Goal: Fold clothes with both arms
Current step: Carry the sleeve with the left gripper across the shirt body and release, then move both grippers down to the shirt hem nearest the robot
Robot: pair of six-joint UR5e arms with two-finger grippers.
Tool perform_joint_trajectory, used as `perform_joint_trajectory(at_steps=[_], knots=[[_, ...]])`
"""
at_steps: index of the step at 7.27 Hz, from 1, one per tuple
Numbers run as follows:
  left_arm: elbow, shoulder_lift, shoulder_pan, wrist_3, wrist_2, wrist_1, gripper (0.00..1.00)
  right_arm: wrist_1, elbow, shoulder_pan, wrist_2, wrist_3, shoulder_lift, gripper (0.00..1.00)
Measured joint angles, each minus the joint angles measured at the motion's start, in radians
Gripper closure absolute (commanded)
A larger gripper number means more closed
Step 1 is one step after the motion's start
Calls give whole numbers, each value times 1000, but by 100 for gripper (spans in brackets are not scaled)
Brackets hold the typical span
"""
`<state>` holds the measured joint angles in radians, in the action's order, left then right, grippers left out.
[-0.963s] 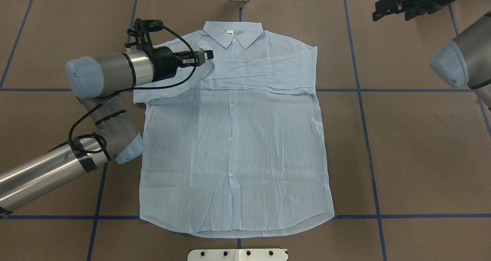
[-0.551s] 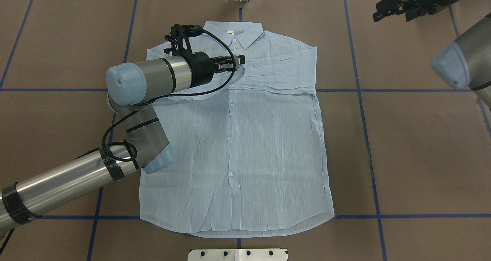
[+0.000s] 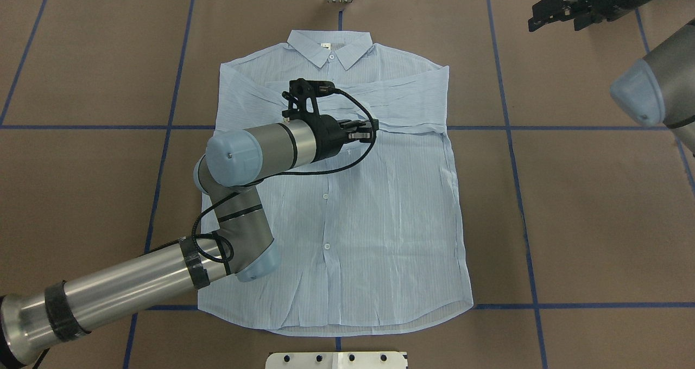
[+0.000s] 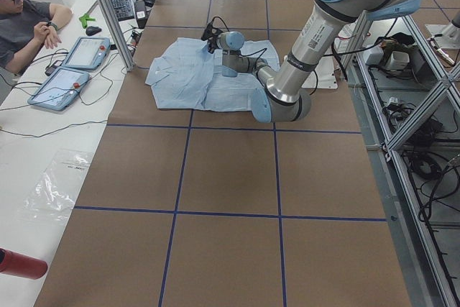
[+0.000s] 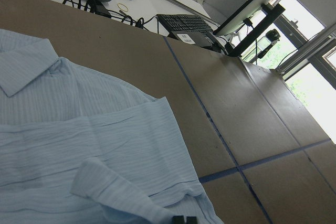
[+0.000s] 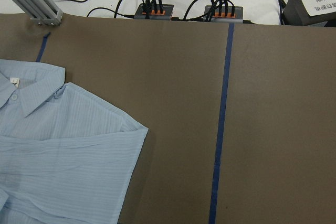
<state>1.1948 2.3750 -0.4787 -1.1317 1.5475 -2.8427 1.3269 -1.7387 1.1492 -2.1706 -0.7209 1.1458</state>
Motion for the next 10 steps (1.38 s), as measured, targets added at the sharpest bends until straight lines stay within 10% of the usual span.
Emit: perform_joint_trajectory(at_steps=[5, 10], knots=[[101, -3, 37, 58, 3, 241, 0, -1, -46, -82, 66, -139, -2, 0], [602, -356, 35, 80, 50, 636, 0, 16, -349, -682, 628, -650, 142, 0]])
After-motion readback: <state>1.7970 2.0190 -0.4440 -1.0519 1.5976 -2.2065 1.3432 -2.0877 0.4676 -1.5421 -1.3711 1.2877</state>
